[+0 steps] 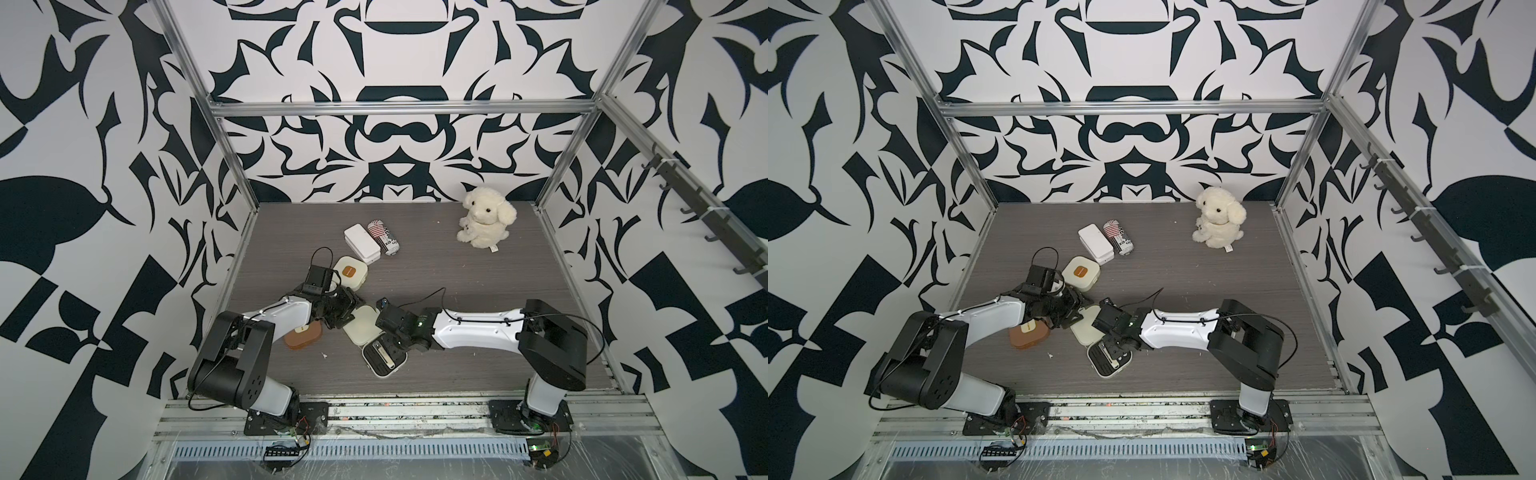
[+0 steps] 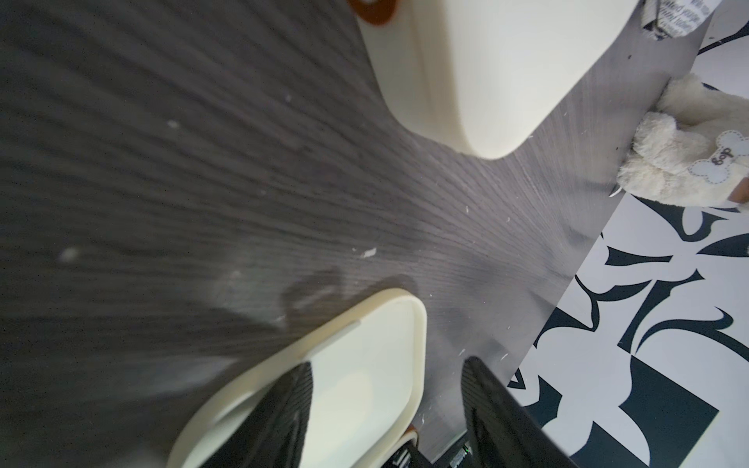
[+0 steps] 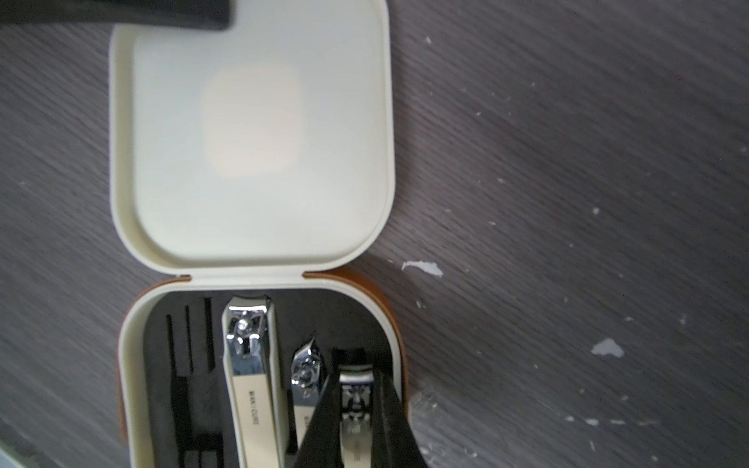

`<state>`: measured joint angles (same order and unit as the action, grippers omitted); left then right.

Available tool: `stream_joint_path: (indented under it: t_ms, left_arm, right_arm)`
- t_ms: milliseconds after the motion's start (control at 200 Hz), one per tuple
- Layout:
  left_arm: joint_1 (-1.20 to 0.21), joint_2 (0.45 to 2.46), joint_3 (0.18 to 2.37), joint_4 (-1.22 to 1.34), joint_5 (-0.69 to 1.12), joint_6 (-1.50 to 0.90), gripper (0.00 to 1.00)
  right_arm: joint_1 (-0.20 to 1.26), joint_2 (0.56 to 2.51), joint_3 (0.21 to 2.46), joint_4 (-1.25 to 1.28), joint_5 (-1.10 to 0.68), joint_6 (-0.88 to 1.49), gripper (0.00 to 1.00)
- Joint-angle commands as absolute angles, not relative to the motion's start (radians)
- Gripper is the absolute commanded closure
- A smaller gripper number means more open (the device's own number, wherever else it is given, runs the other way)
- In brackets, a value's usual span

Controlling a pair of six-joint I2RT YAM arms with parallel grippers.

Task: Organize nail clipper sets
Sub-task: Place the nail clipper in the storage box.

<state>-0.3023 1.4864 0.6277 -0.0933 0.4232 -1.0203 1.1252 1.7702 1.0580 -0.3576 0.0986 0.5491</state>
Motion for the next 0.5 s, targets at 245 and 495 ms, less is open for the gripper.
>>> stream_joint_path:
  t_ms: [245,495]
  left_arm:
    - [-0.298,1.514,0.591,-0.161,0.368,-1.000,0.36]
    - [-0.298,1.513,0.589,-0.161,0.374,-1.000,0.37]
  right_arm:
    - [1.135,1.779,1.082,-0.480,0.123,0.565,0.88]
    - [1.135,1.794,1.122,-0.474,0.136,0.571,0.77]
